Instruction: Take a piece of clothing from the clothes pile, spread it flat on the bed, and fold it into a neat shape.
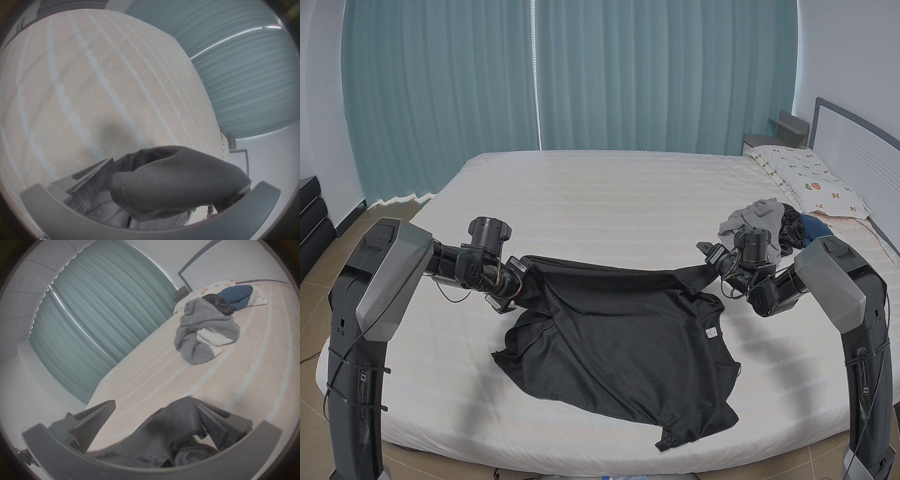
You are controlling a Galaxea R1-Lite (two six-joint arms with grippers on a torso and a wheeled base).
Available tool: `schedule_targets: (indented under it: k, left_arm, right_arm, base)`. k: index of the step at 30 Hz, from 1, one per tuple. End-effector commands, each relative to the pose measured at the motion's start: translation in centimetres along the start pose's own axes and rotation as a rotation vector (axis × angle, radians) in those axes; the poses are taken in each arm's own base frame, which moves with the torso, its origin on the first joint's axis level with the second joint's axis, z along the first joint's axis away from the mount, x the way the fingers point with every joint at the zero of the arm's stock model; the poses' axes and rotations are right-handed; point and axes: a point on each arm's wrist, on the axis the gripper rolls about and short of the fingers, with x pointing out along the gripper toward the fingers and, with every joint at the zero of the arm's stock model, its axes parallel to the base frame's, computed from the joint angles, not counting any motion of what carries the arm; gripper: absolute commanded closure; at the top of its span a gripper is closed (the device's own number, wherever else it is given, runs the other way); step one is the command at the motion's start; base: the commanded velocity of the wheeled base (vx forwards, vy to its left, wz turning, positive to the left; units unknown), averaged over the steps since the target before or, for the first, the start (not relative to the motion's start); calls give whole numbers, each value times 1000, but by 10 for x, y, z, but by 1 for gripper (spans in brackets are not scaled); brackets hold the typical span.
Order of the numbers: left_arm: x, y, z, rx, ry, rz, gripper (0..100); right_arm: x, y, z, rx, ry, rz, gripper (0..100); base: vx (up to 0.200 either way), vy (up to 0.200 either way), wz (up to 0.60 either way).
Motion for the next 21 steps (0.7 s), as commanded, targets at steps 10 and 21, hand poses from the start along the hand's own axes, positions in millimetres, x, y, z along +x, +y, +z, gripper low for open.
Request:
schedule_targets:
  k: [10,21]
  left_arm:
    - [-10,4,41,-100,-3,7,0]
    - [-21,15,35,-76,46,60,0]
  right_arm:
    - [-6,-6,26,68,-95,33,0]
    - [-36,11,-1,74,112,104,0]
  base:
    - [0,0,0]
    - [0,0,0]
